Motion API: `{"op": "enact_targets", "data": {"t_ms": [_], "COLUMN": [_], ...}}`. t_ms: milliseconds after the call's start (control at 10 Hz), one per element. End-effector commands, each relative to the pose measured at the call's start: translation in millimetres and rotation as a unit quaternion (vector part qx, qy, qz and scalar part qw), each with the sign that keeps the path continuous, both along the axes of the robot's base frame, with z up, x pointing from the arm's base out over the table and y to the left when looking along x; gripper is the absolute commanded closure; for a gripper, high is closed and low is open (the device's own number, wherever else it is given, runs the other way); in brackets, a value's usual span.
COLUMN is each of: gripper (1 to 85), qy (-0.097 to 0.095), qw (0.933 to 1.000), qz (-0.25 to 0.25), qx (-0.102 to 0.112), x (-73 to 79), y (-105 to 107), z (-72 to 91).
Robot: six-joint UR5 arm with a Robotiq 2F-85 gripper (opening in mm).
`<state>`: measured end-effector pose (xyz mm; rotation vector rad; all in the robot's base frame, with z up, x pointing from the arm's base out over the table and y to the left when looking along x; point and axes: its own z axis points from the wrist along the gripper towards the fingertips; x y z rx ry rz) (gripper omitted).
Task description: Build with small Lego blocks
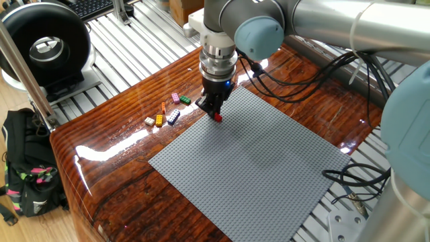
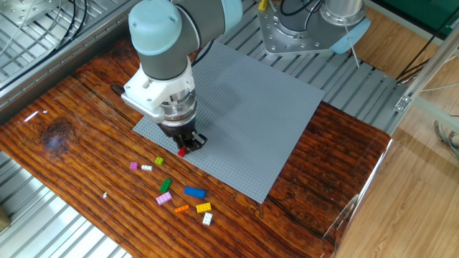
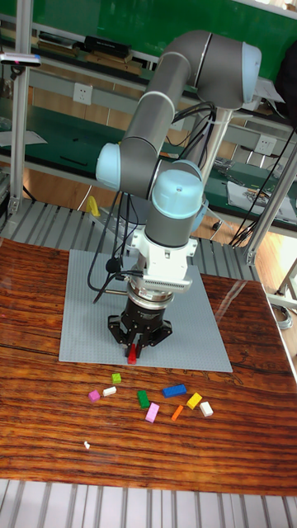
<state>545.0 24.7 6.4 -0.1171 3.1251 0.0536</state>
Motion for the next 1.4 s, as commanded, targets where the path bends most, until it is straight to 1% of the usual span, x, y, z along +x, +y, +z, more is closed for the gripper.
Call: {"op": "enact_targets", "data": {"t_ms": [0, 300, 1000, 1300], "gripper": [83.7, 83.7, 83.7, 83.7], "qy": [0.001, -0.003, -0.003, -0.004], "qw": [1.0, 1.0, 0.9999, 0.9999], "qz": [-0.002, -0.002, -0.004, -0.006], "qx": [0.008, 0.007, 0.009, 0.011], "x": [0.2, 3.5, 2.2, 4.1], "y": [1.6, 1.4, 3.2, 3.8], "z": [6.6, 0.5, 3.0, -1.7]}}
